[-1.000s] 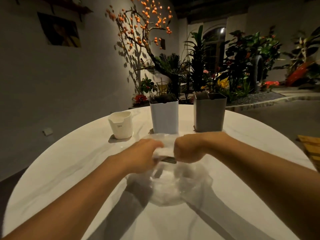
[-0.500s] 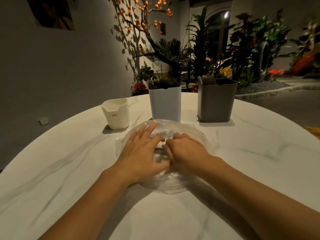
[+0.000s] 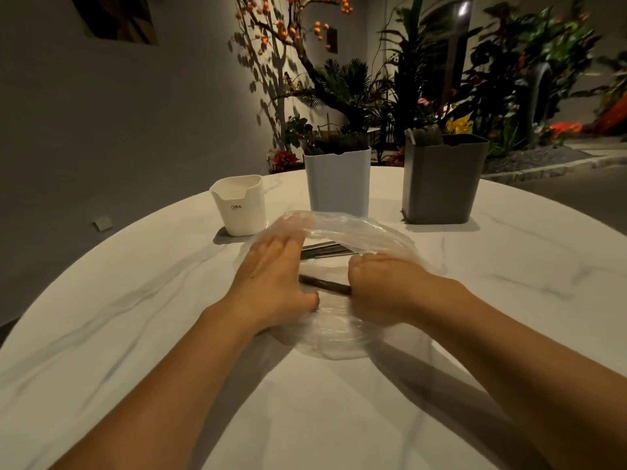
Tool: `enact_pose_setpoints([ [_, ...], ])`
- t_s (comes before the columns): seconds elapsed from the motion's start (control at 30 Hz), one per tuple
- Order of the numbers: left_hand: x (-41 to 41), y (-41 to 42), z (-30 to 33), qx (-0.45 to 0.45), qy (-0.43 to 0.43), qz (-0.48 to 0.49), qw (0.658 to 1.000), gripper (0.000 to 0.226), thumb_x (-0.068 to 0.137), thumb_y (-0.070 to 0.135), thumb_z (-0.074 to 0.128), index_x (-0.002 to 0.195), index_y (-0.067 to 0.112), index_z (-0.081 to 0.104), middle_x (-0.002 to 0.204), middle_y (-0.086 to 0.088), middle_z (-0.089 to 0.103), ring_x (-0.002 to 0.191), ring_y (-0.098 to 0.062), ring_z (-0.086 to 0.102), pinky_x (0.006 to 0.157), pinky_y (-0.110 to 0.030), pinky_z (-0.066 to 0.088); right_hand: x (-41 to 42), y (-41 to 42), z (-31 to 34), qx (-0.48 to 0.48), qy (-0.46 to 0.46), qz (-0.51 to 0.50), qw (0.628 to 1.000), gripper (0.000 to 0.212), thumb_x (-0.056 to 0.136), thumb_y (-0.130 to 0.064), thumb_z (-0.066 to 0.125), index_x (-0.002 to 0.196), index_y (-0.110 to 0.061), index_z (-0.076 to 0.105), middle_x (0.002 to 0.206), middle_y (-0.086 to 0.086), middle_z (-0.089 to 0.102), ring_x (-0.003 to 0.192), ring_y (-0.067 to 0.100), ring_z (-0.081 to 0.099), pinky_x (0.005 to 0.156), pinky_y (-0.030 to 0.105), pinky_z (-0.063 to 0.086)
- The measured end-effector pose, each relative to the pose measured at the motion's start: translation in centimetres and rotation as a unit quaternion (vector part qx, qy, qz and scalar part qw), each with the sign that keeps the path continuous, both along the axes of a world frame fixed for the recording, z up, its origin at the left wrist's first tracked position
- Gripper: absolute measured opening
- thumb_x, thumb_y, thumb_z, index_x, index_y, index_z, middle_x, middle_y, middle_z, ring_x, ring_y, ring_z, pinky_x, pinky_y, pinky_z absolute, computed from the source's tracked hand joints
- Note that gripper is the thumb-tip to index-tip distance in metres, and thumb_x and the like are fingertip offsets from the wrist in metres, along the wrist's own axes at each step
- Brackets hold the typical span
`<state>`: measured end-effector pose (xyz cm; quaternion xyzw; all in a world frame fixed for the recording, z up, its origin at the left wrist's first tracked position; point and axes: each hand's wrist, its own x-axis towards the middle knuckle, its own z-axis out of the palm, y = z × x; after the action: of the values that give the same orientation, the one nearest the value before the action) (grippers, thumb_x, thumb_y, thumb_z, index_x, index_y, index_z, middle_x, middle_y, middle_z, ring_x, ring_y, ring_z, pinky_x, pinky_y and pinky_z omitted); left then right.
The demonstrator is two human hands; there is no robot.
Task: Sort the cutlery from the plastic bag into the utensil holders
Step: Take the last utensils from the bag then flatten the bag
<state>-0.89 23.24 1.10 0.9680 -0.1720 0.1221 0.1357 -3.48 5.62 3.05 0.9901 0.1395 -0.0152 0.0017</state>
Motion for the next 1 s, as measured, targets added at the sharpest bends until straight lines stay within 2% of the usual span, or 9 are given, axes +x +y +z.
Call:
enact_pose_setpoints([
  [0.1,0.0,0.4,0.1,0.006,0.010,0.023,1.000,0.104,0.072,0.055,0.077,0.152,0.034,0.015,0.158,0.003,0.029,0.147,-0.023,0.025,0.121,-0.042,0.026,-0.7,0.2,-0.2,-0.004,-0.015,0.024,1.000,0.038,0.095,-0.028,0.061,0.128,-0.011,0.051,0.116,0.006,0.060,0.094,0.019,0.049,0.082,0.027,0.037],
  [0.23,-0.2,1.0,0.3,0.017,0.017,0.007,1.000,0.100,0.067,0.067,0.076,0.150,0.035,0.030,0.157,0.009,0.035,0.142,-0.018,0.034,0.116,-0.040,0.035,-1.0,0.0,-0.8,0.023,-0.004,0.039,0.999,0.038,0.094,-0.031,0.063,0.125,-0.014,0.049,0.101,-0.002,0.050,0.092,0.015,0.047,0.080,0.025,0.036],
  [0.43,-0.4,1.2,1.2,-0.227,0.040,-0.049,0.972,0.040,0.086,0.070,0.053,0.100,0.037,0.070,0.123,0.019,0.062,0.113,0.004,0.051,0.104,-0.035,0.044,-1.1,-1.1,0.0,0.053,0.036,0.036,0.997,0.023,0.105,-0.033,0.043,0.125,-0.022,0.041,0.112,-0.001,0.058,0.091,0.010,0.048,0.083,0.023,0.038],
  [0.5,-0.8,1.3,1.5,-0.193,0.012,-0.019,0.981,0.038,0.099,0.056,0.043,0.087,0.032,0.071,0.114,0.015,0.066,0.098,0.009,0.049,0.093,-0.030,0.043,-0.8,-1.3,-0.1,0.061,0.045,0.020,0.997,0.016,0.106,-0.038,0.035,0.111,-0.024,0.042,0.096,-0.005,0.056,0.079,0.008,0.047,0.079,0.024,0.037],
  [0.57,-1.4,1.2,1.8,-0.099,-0.031,0.031,0.994,0.040,0.104,0.043,0.038,0.084,0.025,0.067,0.104,0.010,0.067,0.091,-0.002,0.051,0.083,-0.030,0.044,-0.3,-1.4,-0.4,0.069,0.035,-0.006,0.997,0.030,0.104,-0.046,0.033,0.101,-0.023,0.051,0.087,-0.005,0.057,0.072,0.007,0.046,0.075,0.025,0.037],
  [0.63,-1.6,1.2,2.1,-0.001,-0.049,0.045,0.998,0.029,0.102,0.035,0.041,0.090,0.024,0.066,0.104,0.007,0.067,0.092,-0.014,0.056,0.080,-0.031,0.047,0.0,-1.5,-0.5,0.075,0.024,-0.037,0.996,0.040,0.101,-0.056,0.036,0.092,-0.023,0.057,0.077,-0.008,0.056,0.070,0.007,0.048,0.070,0.021,0.037],
  [0.73,-1.8,1.5,2.4,0.081,-0.004,0.022,0.996,0.026,0.095,0.025,0.056,0.120,0.029,0.059,0.131,0.011,0.056,0.116,-0.014,0.052,0.094,-0.029,0.044,0.0,-1.5,-0.3,0.055,0.019,-0.060,0.997,0.044,0.093,-0.066,0.045,0.088,-0.025,0.056,0.071,-0.010,0.052,0.067,0.007,0.047,0.058,0.016,0.031],
  [0.87,-1.8,1.8,2.4,0.037,0.044,0.019,0.998,0.062,0.089,0.015,0.069,0.143,0.033,0.043,0.151,0.012,0.040,0.135,-0.014,0.041,0.105,-0.026,0.037,0.1,-1.7,-0.5,0.073,-0.024,-0.080,0.994,0.032,0.097,-0.053,0.053,0.091,-0.023,0.059,0.072,-0.010,0.051,0.068,0.007,0.047,0.064,0.016,0.034],
  [1.0,-1.5,2.3,2.4,0.005,0.062,0.017,0.998,0.071,0.086,0.016,0.076,0.143,0.037,0.040,0.153,0.014,0.039,0.137,-0.013,0.041,0.109,-0.028,0.037,-0.1,-1.9,0.0,0.029,-0.032,-0.069,0.997,0.025,0.097,-0.029,0.062,0.118,-0.018,0.064,0.086,-0.005,0.054,0.086,0.013,0.052,0.084,0.023,0.045],
])
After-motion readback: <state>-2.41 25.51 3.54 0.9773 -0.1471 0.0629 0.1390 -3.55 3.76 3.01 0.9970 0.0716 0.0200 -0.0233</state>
